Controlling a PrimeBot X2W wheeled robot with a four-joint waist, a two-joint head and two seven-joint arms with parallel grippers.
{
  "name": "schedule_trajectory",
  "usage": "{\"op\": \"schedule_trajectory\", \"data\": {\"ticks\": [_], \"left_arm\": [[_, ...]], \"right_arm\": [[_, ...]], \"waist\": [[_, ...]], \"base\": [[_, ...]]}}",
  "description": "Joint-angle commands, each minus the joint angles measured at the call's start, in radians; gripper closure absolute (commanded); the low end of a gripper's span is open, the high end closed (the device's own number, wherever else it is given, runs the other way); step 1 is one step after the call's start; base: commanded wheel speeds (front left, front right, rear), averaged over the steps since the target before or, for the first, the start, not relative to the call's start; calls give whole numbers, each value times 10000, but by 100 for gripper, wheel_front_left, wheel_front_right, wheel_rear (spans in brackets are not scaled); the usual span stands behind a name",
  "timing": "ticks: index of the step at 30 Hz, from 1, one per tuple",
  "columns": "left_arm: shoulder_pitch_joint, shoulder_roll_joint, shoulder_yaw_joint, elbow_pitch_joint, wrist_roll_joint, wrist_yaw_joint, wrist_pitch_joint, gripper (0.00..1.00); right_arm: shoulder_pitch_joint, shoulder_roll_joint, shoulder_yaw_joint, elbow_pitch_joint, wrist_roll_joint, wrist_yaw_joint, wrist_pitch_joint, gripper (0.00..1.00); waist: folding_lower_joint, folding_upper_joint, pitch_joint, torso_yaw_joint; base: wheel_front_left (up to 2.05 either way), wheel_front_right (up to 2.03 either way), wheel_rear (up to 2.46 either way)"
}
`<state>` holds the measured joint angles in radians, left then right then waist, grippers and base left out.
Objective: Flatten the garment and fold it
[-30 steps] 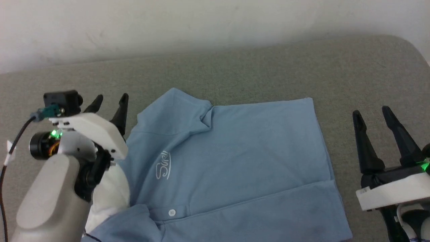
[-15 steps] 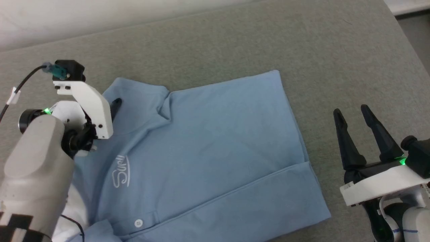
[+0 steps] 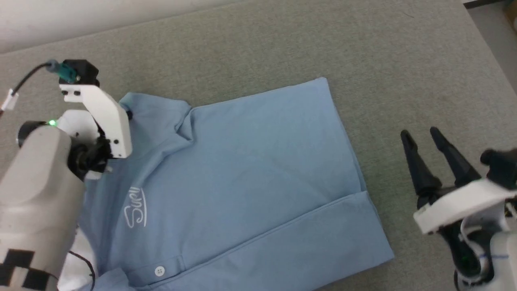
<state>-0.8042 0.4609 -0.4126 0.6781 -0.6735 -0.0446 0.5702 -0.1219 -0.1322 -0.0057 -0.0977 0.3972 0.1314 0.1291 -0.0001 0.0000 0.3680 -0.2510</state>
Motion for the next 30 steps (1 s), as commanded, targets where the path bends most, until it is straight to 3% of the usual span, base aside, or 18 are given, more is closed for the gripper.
{"op": "schedule_trajectory", "data": {"ticks": [1, 9, 20, 21, 23, 26, 30], "left_arm": [[771, -247, -150, 316, 116, 194, -114, 100], [907, -564, 203, -1217, 312, 565, -2382, 100], [901, -745, 87, -3507, 609, 740, -3267, 100], [919, -746, 79, -3594, 604, 751, -3265, 100], [973, -729, 60, -3703, 600, 773, -3256, 100], [1088, -681, 68, -3764, 557, 785, -3265, 100], [1152, -523, 239, -3772, 585, 880, -3563, 100]], "right_arm": [[-365, -126, -43, 195, 125, -7, 111, 0], [-3184, -1255, 527, 3112, 1597, -7, 1694, 0], [-6362, -2238, 2665, 6772, 2603, -7, 4232, 0], [-6453, -2283, 2873, 7129, 2695, -7, 4661, 38], [-6552, -2377, 3288, 7760, 2878, -7, 5660, 98], [-6667, -2473, 3669, 8107, 3081, -7, 6561, 100], [-6949, -2776, 3867, 7571, 3004, -7, 5696, 100]], "waist": [[1, 0, -45, 276], [1, 0, 170, 1687], [1, 0, 883, 2957], [1, 0, 899, 3000], [1, 0, 886, 3049], [1, 0, 807, 3050], [1, 0, 547, 2964]], "base": [[0, 0, 0], [0, 0, 0], [0, 0, 0], [0, 0, 0], [0, 0, 0], [0, 0, 0], [0, 0, 0]]}}
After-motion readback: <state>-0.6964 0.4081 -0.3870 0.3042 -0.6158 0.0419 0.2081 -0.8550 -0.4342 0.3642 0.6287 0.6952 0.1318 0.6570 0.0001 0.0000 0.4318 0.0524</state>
